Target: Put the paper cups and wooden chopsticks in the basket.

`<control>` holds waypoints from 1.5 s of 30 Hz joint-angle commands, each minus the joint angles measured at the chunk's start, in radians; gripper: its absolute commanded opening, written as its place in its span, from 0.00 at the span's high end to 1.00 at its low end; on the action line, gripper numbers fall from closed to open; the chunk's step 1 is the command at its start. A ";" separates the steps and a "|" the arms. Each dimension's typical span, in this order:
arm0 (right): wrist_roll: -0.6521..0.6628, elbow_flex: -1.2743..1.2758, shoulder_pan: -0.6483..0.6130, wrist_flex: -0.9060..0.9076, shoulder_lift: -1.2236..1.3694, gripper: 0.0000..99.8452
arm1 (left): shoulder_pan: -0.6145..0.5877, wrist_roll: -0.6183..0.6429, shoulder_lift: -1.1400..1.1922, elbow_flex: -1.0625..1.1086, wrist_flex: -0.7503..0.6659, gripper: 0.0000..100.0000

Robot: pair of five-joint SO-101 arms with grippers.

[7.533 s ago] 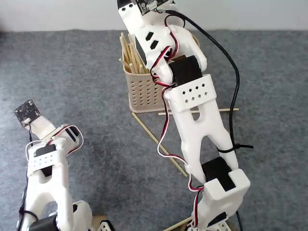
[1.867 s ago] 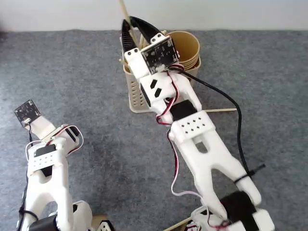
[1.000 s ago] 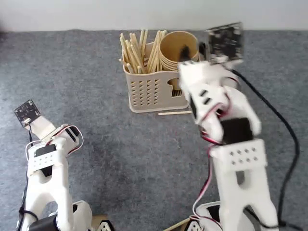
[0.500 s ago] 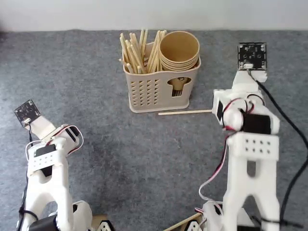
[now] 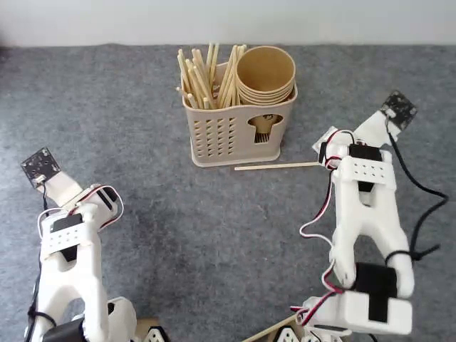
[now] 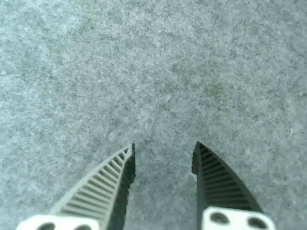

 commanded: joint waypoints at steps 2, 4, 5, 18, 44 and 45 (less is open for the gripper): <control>-0.101 -0.075 0.021 -0.068 0.076 0.91 | -0.002 -0.011 -0.026 -0.025 -0.018 0.81; -0.118 -0.147 0.025 -0.016 0.127 0.91 | -0.002 -0.011 -0.026 -0.025 -0.018 0.81; -0.138 -0.186 0.027 0.016 0.156 0.91 | -0.002 -0.011 -0.026 -0.025 -0.018 0.81; -0.203 -0.637 0.028 0.363 0.506 0.86 | -0.002 -0.011 -0.026 -0.025 -0.018 0.81; -0.183 -0.956 0.099 0.687 0.622 0.99 | 0.002 -0.011 -0.026 -0.025 -0.018 0.81; -0.158 -0.967 0.099 0.707 0.591 0.99 | 0.002 -0.011 -0.026 -0.025 -0.018 0.81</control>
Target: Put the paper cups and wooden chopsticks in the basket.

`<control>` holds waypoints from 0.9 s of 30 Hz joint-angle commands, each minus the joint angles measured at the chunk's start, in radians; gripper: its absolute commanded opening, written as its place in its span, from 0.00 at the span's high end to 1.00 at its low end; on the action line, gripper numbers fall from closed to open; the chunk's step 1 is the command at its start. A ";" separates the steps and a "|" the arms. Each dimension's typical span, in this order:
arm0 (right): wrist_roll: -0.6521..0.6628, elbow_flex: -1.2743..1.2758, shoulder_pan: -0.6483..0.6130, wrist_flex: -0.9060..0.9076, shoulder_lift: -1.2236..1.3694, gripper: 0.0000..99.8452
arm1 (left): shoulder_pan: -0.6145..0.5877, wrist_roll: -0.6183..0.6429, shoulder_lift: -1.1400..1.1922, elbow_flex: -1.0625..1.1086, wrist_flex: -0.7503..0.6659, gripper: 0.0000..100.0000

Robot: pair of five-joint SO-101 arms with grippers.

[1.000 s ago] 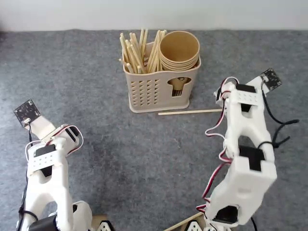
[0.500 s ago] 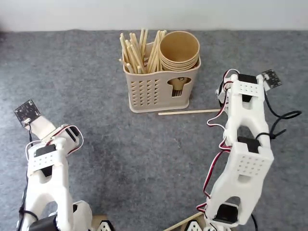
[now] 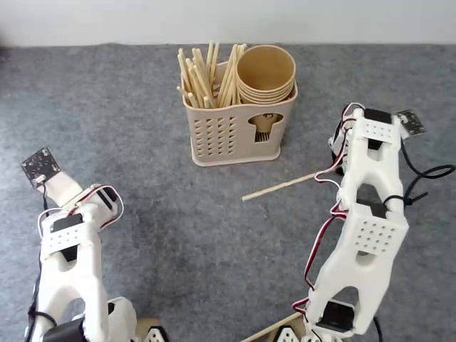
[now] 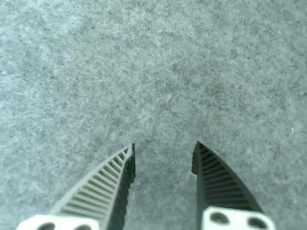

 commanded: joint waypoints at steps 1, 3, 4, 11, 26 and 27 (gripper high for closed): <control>0.069 -0.087 0.005 0.091 -0.154 0.99 | 0.002 -0.011 -0.026 -0.025 -0.018 0.81; 0.097 -0.095 0.004 0.111 -0.223 0.99 | 0.002 -0.011 -0.026 -0.024 -0.018 0.81; 0.110 -0.095 0.001 0.111 -0.259 0.99 | 0.002 -0.011 -0.026 -0.024 -0.018 0.81; 0.256 -0.095 -0.005 0.114 -0.507 0.99 | 0.002 -0.011 -0.026 -0.024 -0.018 0.81; 0.569 -0.095 -0.286 -0.157 -0.949 0.99 | 0.002 -0.012 -0.026 -0.024 -0.018 0.81; 0.569 -0.095 -0.309 -0.203 -0.960 0.99 | 0.002 -0.012 -0.026 -0.024 -0.018 0.81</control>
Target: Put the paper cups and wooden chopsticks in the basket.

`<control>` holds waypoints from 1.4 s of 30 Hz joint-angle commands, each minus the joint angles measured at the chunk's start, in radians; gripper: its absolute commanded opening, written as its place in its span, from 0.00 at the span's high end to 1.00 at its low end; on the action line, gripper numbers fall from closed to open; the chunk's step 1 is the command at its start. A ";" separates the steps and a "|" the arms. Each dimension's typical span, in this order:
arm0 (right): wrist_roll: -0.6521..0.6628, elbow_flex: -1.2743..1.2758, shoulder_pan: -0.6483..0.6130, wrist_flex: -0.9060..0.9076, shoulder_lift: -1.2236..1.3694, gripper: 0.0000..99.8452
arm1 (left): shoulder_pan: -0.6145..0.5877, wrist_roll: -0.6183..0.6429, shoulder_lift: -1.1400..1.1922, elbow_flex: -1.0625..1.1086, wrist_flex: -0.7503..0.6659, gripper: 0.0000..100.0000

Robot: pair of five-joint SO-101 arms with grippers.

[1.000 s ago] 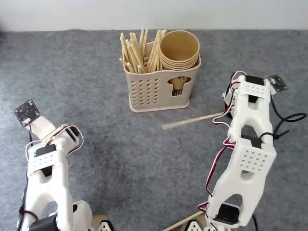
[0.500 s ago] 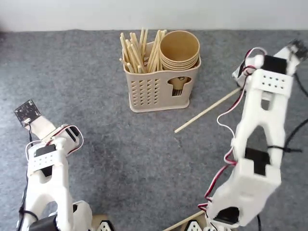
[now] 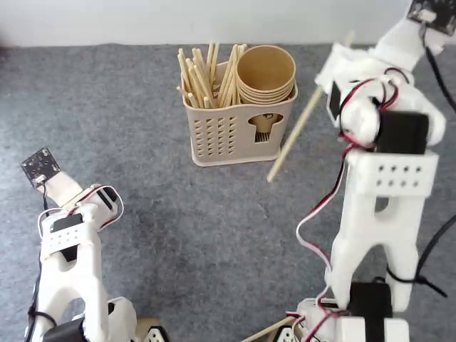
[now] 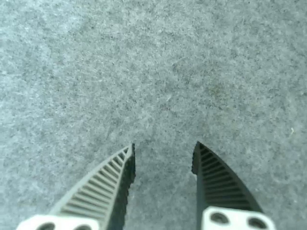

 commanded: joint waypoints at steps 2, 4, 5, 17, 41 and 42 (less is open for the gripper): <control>0.020 -0.058 -0.102 -0.223 -0.082 0.99 | 0.002 -0.012 -0.026 -0.024 -0.018 0.81; 0.020 -0.054 -0.142 -0.321 -0.081 0.99 | 0.002 -0.012 -0.026 -0.024 -0.018 0.81; 0.020 -0.049 -0.162 -0.367 -0.079 0.99 | 0.002 -0.012 -0.026 -0.024 -0.018 0.81; 0.074 -0.029 -0.249 -0.766 0.148 0.99 | 0.002 -0.012 -0.026 -0.024 -0.018 0.81; 0.209 -0.029 -0.349 -0.206 0.054 0.77 | -0.002 -0.012 -0.026 -0.024 -0.018 0.81; 0.209 -0.029 -0.358 -0.147 0.030 0.77 | -0.002 -0.012 -0.026 -0.024 -0.018 0.81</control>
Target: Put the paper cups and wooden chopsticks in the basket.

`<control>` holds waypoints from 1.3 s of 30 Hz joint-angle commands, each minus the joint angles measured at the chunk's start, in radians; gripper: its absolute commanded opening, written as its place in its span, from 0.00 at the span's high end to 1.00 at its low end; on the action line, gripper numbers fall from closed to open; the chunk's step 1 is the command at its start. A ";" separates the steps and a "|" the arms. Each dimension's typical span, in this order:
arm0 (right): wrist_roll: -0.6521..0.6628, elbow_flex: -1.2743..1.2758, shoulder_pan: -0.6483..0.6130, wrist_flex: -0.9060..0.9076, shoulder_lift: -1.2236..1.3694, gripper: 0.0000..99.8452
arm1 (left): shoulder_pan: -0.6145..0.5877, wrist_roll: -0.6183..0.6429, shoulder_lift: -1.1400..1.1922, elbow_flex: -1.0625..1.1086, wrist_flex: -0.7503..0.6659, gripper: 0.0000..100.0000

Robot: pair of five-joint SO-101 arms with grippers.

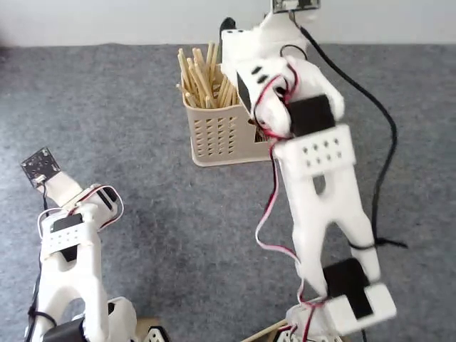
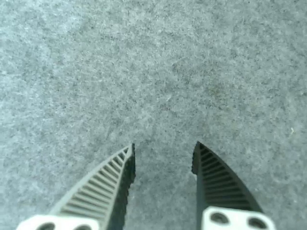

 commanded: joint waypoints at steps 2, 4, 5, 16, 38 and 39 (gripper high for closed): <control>0.015 -0.029 -0.030 0.266 -0.151 0.77 | -0.002 -0.012 -0.026 -0.024 -0.018 0.81; 0.015 -0.028 -0.033 0.392 -0.176 0.77 | -0.002 -0.012 -0.026 -0.024 -0.018 0.81; 0.015 -0.026 -0.031 0.447 -0.182 0.77 | -0.002 -0.012 -0.026 -0.024 -0.018 0.81; -0.006 0.003 0.108 0.826 -0.219 0.77 | 0.003 -0.011 -0.034 -0.024 -0.011 0.81; -0.017 0.810 0.777 0.808 -0.725 0.99 | 0.578 -0.161 -0.752 -0.067 0.618 0.98; -0.015 0.838 0.802 0.808 -0.739 0.99 | 0.631 -0.161 -0.781 -0.067 0.644 0.98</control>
